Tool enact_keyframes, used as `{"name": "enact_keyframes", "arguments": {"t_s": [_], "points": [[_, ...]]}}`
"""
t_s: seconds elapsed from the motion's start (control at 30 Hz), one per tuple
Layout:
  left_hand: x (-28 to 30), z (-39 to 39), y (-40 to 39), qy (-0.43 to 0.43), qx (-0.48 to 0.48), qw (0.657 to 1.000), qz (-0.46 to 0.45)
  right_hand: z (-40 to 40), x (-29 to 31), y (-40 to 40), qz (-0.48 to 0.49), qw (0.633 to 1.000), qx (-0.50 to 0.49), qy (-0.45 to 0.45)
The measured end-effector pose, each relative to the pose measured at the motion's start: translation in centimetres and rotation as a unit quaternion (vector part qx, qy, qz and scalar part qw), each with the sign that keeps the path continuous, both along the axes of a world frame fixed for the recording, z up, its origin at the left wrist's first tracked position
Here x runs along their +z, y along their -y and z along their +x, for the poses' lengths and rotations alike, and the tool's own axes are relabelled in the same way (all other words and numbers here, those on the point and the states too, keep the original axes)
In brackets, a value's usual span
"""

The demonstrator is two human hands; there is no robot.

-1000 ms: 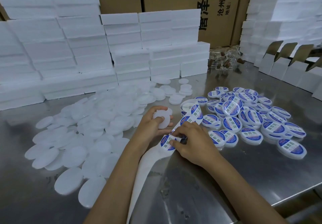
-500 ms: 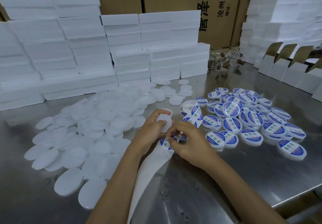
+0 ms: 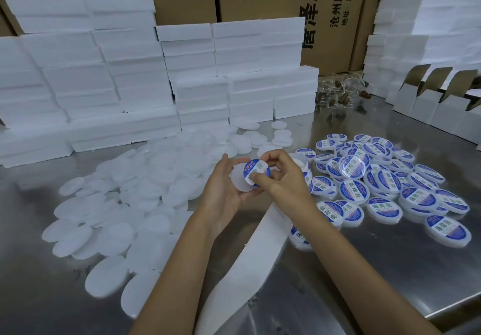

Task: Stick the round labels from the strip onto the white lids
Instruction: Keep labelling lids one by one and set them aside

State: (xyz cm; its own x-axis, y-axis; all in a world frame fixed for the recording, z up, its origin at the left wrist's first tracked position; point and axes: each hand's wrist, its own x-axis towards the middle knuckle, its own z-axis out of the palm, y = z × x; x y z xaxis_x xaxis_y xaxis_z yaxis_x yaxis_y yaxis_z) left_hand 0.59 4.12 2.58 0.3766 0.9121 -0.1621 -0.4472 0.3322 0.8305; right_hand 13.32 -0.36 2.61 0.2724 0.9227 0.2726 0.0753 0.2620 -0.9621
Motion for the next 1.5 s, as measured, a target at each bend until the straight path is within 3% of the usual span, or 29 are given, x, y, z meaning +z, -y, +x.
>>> {"name": "enact_keyframes", "arguments": {"t_s": [0.9,1.1,1.33,1.5], "points": [[1.3,1.7,1.7,-0.104,0.018,0.992,0.068,-0.5,-1.9,-0.7,0.018,0.99,-0.069,0.125],[1.3,1.7,1.7,-0.076,0.014,0.995,0.063,0.2,-2.3,-0.7,0.022,0.967,-0.134,0.216],[1.4,0.6,1.4,0.022,-0.007,1.0,-0.005,0.1,-2.3,-0.2,-0.003,0.958,-0.159,0.238],[1.1,0.8,1.3,0.002,-0.038,0.999,0.01,0.2,-2.4,-0.4,0.028,0.935,-0.187,0.302]]}}
